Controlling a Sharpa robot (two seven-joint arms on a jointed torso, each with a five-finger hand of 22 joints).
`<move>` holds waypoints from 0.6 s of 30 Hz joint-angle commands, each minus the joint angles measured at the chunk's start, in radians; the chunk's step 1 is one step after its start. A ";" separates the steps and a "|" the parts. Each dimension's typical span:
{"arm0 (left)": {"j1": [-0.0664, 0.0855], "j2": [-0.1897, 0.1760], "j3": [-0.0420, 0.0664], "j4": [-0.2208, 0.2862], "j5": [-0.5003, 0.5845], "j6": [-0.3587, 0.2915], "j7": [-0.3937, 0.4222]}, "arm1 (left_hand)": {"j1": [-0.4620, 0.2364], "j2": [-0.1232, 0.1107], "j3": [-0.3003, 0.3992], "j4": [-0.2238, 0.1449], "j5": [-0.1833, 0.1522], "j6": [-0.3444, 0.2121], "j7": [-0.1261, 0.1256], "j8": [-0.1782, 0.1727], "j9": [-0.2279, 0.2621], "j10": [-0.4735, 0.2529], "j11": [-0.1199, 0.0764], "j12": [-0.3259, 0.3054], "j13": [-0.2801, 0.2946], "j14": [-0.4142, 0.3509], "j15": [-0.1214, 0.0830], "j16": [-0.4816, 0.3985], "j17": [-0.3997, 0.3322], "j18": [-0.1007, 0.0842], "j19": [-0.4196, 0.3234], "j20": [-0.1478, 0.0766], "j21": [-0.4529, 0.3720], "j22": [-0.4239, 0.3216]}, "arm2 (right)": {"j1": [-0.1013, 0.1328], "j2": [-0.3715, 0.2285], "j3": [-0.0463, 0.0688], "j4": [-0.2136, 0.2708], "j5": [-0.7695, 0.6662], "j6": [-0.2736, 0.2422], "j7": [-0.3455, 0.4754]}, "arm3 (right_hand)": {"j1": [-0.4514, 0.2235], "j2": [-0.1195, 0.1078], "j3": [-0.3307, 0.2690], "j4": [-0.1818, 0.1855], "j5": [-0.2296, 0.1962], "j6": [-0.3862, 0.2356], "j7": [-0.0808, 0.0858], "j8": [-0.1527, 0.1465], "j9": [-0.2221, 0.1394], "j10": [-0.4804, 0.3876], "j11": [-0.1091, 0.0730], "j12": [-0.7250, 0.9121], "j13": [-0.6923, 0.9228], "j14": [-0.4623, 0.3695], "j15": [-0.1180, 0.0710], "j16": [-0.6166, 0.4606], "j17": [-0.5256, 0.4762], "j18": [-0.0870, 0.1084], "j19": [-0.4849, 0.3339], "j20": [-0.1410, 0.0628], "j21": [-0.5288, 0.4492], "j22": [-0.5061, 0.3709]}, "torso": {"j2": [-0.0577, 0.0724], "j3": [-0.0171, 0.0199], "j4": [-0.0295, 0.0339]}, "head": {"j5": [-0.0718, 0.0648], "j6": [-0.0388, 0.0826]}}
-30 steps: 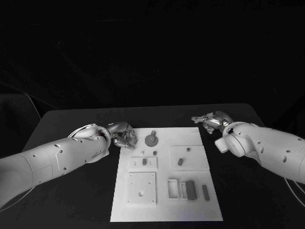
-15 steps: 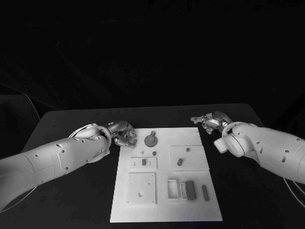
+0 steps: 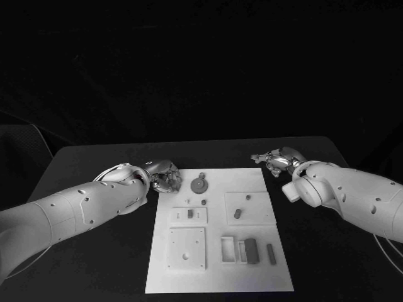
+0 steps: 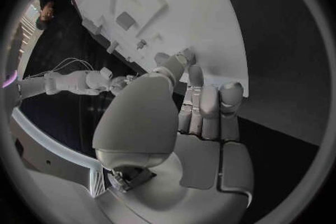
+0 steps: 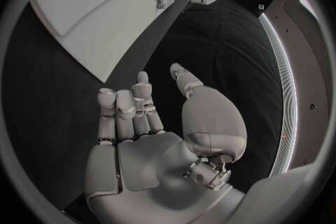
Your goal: Assemble the parts on the task board
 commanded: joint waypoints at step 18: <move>-0.001 0.005 0.001 -0.002 -0.017 0.024 -0.004 | 0.019 -0.003 0.039 0.000 0.005 0.013 -0.004 0.004 0.002 -0.009 0.003 0.005 0.001 -0.002 -0.008 0.008 0.001 0.033 0.002 -0.001 0.007 0.001 | -0.001 0.001 0.000 0.001 -0.006 0.020 0.002 | -0.003 0.010 -0.003 0.000 0.001 -0.003 0.007 0.001 0.000 0.003 -0.001 -0.004 -0.002 0.001 -0.005 -0.007 -0.002 0.024 0.004 -0.001 0.138 0.002 | 0.000 0.0006 0.0003 | -0.002 -0.002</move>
